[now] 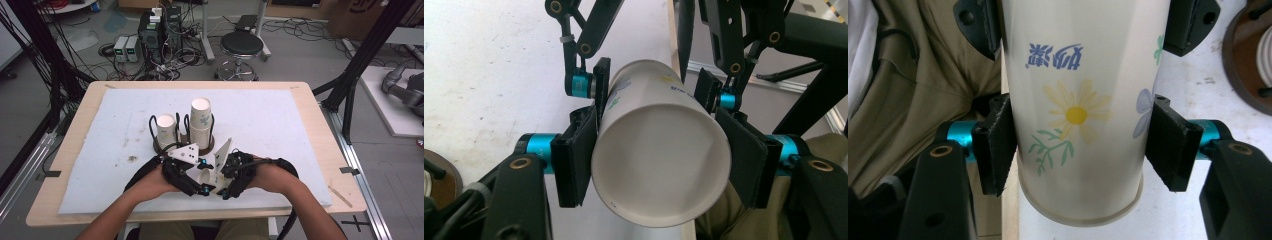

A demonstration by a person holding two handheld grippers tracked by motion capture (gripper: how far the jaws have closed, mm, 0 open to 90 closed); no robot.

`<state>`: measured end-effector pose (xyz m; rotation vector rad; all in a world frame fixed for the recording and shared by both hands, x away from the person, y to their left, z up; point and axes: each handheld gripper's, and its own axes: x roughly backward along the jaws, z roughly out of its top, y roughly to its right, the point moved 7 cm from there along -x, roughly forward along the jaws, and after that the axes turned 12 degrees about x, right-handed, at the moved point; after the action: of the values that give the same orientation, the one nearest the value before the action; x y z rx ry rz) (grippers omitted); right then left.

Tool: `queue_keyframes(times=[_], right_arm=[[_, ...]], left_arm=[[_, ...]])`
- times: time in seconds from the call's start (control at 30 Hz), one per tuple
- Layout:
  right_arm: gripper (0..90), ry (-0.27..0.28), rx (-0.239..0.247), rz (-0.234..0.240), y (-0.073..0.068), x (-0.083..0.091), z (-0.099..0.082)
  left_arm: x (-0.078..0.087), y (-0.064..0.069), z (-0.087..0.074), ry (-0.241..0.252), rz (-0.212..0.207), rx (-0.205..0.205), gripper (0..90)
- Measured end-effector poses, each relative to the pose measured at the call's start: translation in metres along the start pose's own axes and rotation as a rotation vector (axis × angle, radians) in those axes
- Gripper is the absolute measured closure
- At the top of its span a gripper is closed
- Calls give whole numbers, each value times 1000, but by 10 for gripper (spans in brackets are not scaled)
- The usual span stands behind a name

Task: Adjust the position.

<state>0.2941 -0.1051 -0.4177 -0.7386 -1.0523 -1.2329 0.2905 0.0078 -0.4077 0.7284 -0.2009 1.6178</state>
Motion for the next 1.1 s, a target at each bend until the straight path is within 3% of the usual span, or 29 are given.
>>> queue_keyframes(times=[0.1,0.23,0.33,0.4,0.43,0.47,0.5,0.6,0.63,0.67,0.7,0.77,0.83,0.87,0.9,1.0,1.1], right_arm=[[347,6,4,0,-1,0,-1],[246,83,-32,-54,3,5,-2],[220,156,-60,-88,5,14,-4],[220,180,-73,-98,5,17,-5],[218,228,-85,-123,6,23,-6],[218,228,-85,-123,6,23,-6],[214,274,-102,-143,6,28,-8],[214,346,-120,-167,7,34,-12],[214,346,-120,-167,7,34,-12],[214,395,-145,-185,7,36,-14],[214,395,-145,-185,7,36,-14],[214,461,-179,-215,7,39,-18],[214,475,-186,-222,7,39,-19],[214,524,-205,-254,8,40,-23],[214,524,-205,-254,8,40,-23],[213,585,-260,-309,9,41,-29],[210,631,-284,-321,7,40,-33]], left_arm=[[0,0,0,1,2,-13,369],[3,-2,1,35,10,-3,373],[7,-5,1,64,12,12,373],[9,-6,0,74,13,20,373],[13,-9,-1,95,15,30,373],[13,-9,-1,95,15,30,373],[15,-12,-2,122,18,43,373],[16,-16,-5,153,24,64,373],[16,-16,-5,153,24,64,373],[17,-19,-7,170,25,76,373],[17,-19,-7,170,25,76,373],[19,-22,-8,205,30,93,373],[20,-23,-9,217,36,94,373],[22,-24,-10,240,41,96,373],[22,-24,-10,240,41,96,373],[25,-26,-11,268,52,98,373],[28,-28,-13,311,59,101,373]])
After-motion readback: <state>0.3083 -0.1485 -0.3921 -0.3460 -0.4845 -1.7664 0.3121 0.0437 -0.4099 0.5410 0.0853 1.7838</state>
